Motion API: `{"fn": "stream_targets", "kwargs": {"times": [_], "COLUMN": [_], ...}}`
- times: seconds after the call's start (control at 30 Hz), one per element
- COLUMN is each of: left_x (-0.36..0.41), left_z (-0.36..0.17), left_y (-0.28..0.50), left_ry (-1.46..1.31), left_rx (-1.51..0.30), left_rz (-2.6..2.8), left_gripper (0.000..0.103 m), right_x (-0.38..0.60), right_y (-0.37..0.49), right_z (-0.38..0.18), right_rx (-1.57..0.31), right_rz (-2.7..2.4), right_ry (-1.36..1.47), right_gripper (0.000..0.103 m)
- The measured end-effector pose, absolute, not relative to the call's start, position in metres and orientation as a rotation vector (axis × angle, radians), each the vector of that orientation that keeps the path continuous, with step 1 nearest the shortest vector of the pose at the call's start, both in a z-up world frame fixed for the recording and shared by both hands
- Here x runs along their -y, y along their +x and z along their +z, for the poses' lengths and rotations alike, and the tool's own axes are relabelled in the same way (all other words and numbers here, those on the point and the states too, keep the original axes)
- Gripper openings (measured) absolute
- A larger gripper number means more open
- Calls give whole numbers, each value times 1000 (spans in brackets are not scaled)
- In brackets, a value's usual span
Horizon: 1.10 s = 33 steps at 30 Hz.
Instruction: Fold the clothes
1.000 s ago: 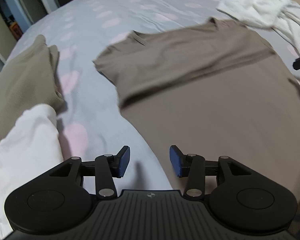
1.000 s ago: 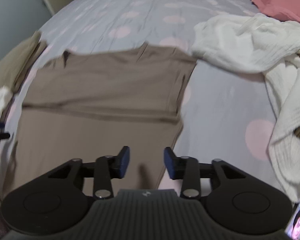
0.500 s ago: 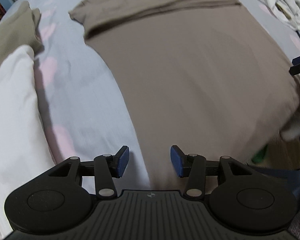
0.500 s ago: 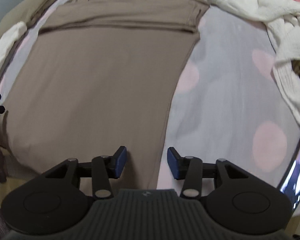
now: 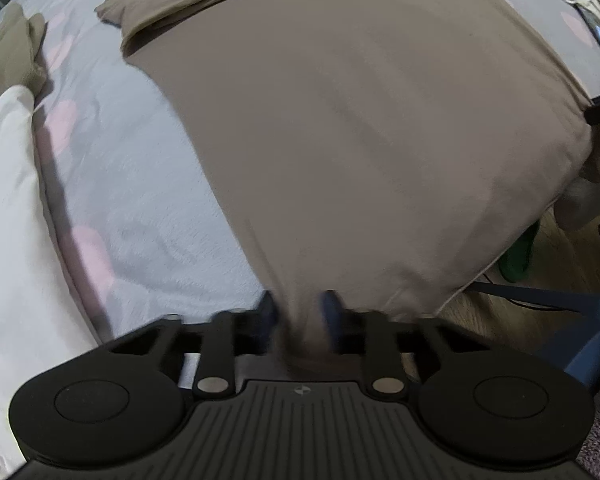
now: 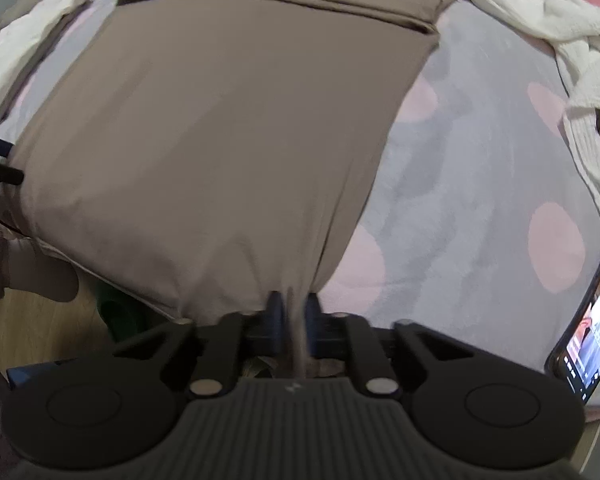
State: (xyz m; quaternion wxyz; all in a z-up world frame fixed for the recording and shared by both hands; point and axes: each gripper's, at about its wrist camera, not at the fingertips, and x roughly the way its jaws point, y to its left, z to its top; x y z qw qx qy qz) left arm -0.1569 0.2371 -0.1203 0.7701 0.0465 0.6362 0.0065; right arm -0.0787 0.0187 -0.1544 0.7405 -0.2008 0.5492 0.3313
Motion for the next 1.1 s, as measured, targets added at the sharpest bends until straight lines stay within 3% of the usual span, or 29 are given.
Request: {"fn": "stream_targets", "kwargs": {"times": [0.1, 0.53, 0.73, 0.97, 1.1], "left_x": [-242, -297, -310, -309, -304], "left_z": [-112, -48, -47, -71, -81], "left_y": [-157, -139, -113, -89, -87], "left_ry": [53, -139, -129, -69, -12], "left_rx": [-1350, -1080, -978, -1003, -1022], "left_rz": [4, 118, 153, 182, 216], "left_gripper": [2, 2, 2, 3, 8], "right_x": [-16, -18, -23, -32, -27], "right_y": [-76, -33, -5, 12, 12], "right_z": [-146, -95, -97, -125, -135], "right_rx": [-1189, -1006, -935, -921, -914], "right_rz": [734, 669, 632, 569, 510], "right_ry": [-402, -290, -217, -259, -297], "right_gripper": [8, 8, 8, 9, 16]}}
